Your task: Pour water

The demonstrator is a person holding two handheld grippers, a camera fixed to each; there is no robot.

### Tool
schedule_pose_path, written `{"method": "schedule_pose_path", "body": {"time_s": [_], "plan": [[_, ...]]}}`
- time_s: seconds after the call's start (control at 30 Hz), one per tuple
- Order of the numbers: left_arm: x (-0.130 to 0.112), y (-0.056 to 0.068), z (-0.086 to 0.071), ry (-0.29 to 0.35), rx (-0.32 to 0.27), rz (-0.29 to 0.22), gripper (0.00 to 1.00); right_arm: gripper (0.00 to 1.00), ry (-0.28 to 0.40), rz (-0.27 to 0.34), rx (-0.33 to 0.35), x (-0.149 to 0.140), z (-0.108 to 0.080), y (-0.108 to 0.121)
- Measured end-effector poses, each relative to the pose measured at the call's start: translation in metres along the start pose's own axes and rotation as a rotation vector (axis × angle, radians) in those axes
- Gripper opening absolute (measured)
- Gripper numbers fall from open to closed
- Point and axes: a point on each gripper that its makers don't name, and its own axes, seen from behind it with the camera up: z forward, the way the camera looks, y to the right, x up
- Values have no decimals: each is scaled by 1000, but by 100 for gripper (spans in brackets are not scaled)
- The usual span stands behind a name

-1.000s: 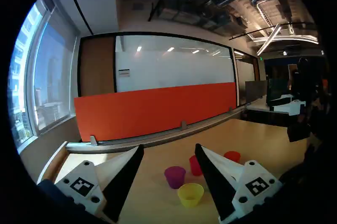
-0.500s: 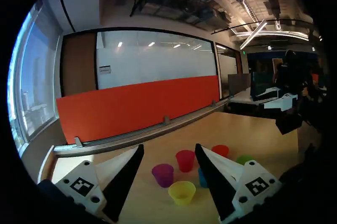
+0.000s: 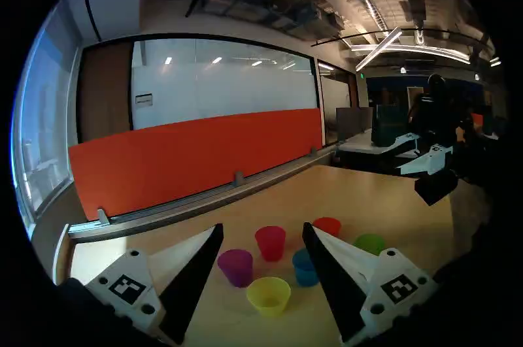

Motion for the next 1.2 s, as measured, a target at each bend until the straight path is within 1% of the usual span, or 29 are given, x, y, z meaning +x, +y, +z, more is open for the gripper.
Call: {"method": "schedule_pose_path", "body": {"time_s": [0.17, 0.37, 0.57, 0.8, 1.07, 1.2], "plan": [[-7, 5, 5, -22, -24, -2, 90, 100, -28, -26, 34, -10, 2, -7], [-14, 9, 11, -39, -49, -5, 90, 100, -61, -34, 73, -22, 5, -14], [-21, 9, 17, -50, -54, -9, 90, 100, -108, -33, 117, -46, 10, -22], [-33, 11, 23, -72, -66, -14, 90, 100, -165, -39, 141, -77, 17, -25], [-44, 16, 30, -96, -83, -8, 90, 100, -196, -57, 183, -100, 19, -36], [-49, 19, 34, -110, -95, -3, 90, 100, -218, -53, 202, -111, 21, -42]]}}
